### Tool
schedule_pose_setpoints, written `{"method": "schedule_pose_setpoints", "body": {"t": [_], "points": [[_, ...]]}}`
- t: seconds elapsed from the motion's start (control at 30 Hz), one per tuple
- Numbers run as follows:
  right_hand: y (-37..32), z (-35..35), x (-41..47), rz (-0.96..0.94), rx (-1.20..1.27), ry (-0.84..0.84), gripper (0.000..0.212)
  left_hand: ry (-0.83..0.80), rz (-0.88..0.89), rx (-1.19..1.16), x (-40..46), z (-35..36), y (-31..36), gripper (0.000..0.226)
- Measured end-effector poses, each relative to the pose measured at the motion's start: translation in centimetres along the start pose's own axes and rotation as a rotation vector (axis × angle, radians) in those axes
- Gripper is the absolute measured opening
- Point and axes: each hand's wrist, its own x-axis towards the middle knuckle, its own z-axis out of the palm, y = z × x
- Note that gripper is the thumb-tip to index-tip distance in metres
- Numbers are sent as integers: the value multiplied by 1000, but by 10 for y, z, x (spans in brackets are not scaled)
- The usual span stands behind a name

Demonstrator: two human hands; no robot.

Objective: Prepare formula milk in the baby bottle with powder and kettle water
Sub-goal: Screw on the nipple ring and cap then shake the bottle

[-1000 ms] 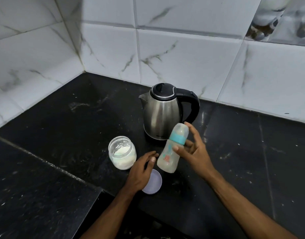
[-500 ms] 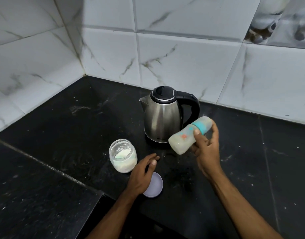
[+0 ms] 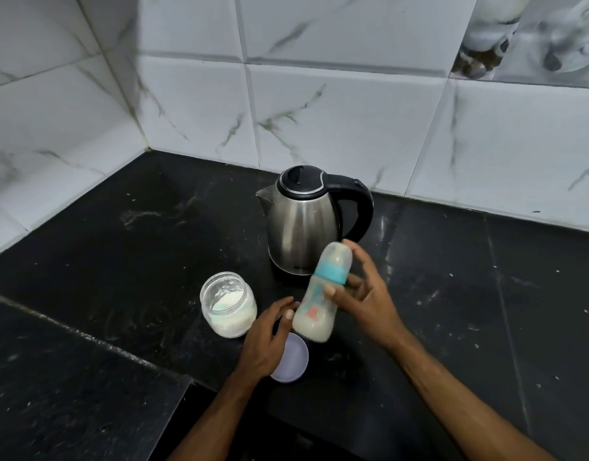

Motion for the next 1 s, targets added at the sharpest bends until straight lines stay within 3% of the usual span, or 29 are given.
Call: {"method": "schedule_pose_setpoints", "body": {"t": [0.13, 0.3, 0.47, 0.63, 0.77, 0.83, 0.93, 1.0], "points": [[-8, -9, 15, -45, 327, 290, 76, -8, 4, 1, 0, 1, 3, 64], [1, -4, 1, 39, 40, 43, 83, -15, -2, 9, 1, -1, 2, 63], [-5, -11, 17, -37, 350, 309, 75, -20, -9, -9, -1, 0, 6, 64], [4, -3, 0, 42, 16, 21, 71, -18, -4, 10, 0, -2, 5, 62], [-4, -8, 14, -2, 328, 274, 74, -12, 6, -8, -1, -1, 5, 60], [-1, -7, 12, 6, 313, 245, 80, -8, 3, -8, -1, 0, 4, 60], [2, -4, 1, 63, 74, 24, 79, -10, -6, -1, 0, 0, 1, 60], [0, -6, 6, 34, 96, 56, 76, -10, 0, -5, 1, 0, 2, 60]]}}
